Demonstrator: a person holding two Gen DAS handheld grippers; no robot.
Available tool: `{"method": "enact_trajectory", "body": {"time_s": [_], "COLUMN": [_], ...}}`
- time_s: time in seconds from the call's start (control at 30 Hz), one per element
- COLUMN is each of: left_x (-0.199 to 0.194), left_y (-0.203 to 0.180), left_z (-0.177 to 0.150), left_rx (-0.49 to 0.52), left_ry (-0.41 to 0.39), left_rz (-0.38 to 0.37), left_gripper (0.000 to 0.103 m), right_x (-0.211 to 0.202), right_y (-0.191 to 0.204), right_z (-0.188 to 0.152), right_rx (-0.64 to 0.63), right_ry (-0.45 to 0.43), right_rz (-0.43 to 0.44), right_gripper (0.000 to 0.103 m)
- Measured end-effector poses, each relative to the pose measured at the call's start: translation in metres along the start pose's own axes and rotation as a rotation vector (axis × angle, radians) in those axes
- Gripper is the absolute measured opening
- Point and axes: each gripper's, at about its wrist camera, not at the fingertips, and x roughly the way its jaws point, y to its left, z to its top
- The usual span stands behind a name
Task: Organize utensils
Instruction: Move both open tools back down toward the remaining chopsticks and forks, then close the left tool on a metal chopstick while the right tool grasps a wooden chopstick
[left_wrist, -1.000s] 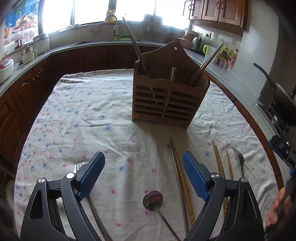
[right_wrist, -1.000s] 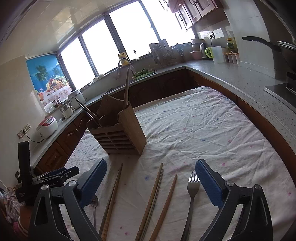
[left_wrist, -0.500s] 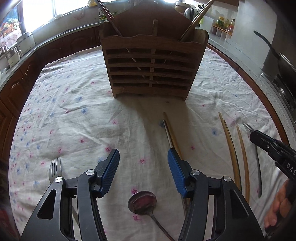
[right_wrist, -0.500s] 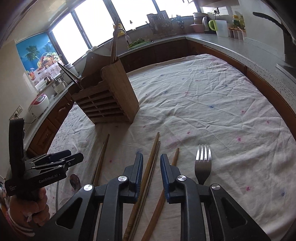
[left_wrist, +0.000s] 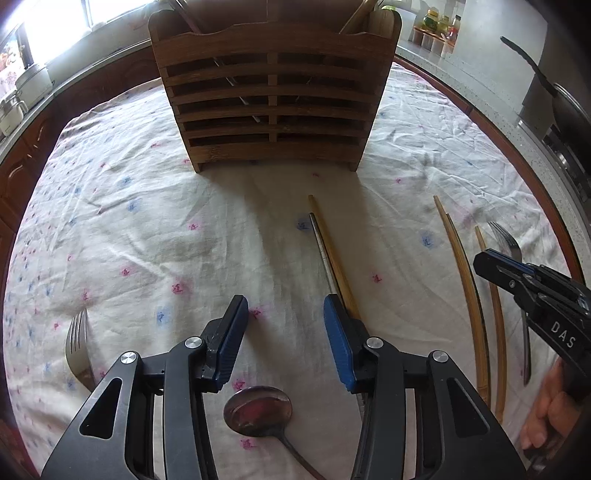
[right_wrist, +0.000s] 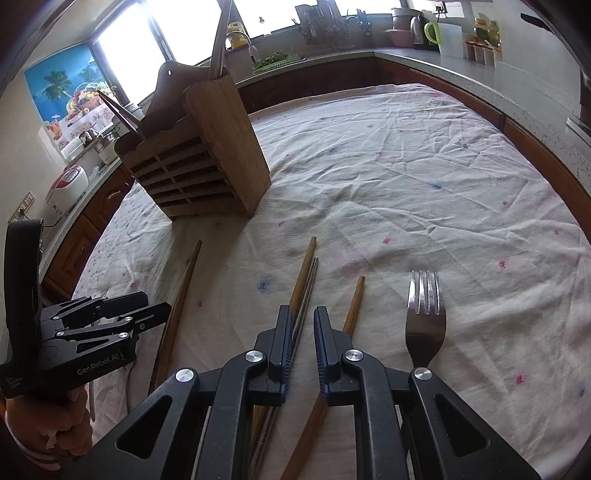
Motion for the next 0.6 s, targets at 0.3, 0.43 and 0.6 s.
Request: {"method": "enact_trajectory", "body": {"time_s": [0.3, 0.43, 0.6], "left_x": [0.0, -0.008, -0.001], "left_y": [-0.001, 0.007, 0.01], "left_z": [0.0, 0.004, 0.01], "left_rx": [0.0, -0.03, -0.038], "left_ry": [0.009, 0.002, 0.018], "left_rz": [-0.025, -0.07, -0.068], "left_gripper": [0.041, 0.041, 0.041], "right_x": [0.009, 0.013, 0.017], "right_y": [0.003, 0.007, 0.006], "right_z": [0.002, 0.005, 0.009], "right_rx": [-0.034, -0.059, -0.061], "right_ry": [0.024, 0.029, 0.025], "right_rz": [-0.032, -0.051, -0.052], "right_gripper": [0.011, 0.01, 0.009]}}
